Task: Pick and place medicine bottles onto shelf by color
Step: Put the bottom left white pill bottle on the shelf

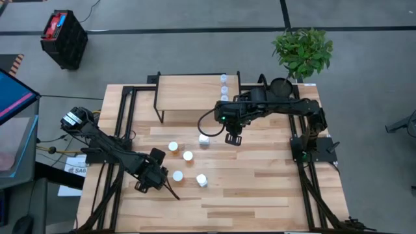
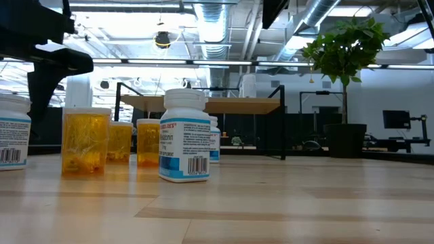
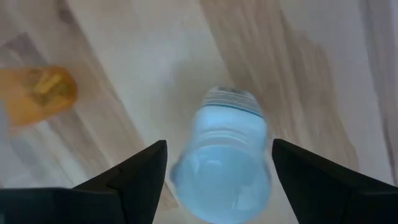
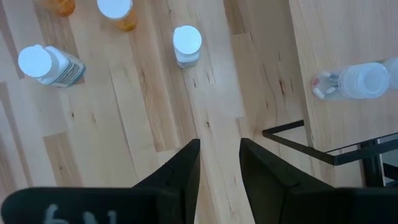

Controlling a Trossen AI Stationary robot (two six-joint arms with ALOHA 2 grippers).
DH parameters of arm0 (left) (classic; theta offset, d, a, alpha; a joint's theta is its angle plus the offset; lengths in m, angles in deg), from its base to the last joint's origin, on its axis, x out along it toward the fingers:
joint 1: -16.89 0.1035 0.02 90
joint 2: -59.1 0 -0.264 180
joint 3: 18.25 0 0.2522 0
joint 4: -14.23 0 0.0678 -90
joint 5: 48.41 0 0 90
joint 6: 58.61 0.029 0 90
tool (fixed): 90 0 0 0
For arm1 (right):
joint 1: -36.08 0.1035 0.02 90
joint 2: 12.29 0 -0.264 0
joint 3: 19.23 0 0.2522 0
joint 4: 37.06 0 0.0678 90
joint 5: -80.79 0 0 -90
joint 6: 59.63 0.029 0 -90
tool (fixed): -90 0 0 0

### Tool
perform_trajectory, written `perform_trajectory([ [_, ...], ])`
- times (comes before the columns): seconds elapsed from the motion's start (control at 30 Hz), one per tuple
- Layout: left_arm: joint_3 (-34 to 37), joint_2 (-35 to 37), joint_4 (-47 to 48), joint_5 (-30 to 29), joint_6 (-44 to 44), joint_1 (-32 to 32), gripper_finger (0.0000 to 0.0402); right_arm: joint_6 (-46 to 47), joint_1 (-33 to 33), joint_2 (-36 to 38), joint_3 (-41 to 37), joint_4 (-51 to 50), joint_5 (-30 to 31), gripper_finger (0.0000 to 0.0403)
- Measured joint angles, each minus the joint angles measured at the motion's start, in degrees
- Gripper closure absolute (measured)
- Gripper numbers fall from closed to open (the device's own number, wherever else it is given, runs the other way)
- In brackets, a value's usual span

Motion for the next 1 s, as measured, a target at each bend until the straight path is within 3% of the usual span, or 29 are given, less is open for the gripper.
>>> perform_trajectory([
  [0.1, 0.0, 0.0, 0.0, 0.1, -0.1, 0.0, 0.0159, 0.0, 0.0, 0.0, 0.0, 0.0, 0.0, 0.0269],
  [0.3, -0.1, 0.0, 0.0, -0.2, -3.1, 0.0, 0.0256, 0.0, 0.0, 0.0, 0.0, 0.0, 0.0, 0.0270],
  [0.53, -3.9, 0.0, 5.2, -4.9, -3.8, 0.2, 0.0257, -2.4, 0.1, 0.1, 0.0, -0.5, 0.0, 0.0275],
  [0.73, -16.1, 0.0, 17.6, -8.6, -2.8, 2.3, 0.0257, -3.0, 0.1, 0.5, 0.0, -0.4, 0.0, 0.0275],
  [0.83, -24.9, 0.0, 23.1, -13.8, 2.5, 5.4, 0.0257, -3.6, 0.2, 0.5, 0.0, -0.4, 0.0, 0.0275],
  [1.0, -39.5, 0.2, 28.9, -17.4, 13.7, 14.5, 0.0257, -3.6, 1.4, 0.5, 0.0, -0.4, 0.0, 0.0276],
])
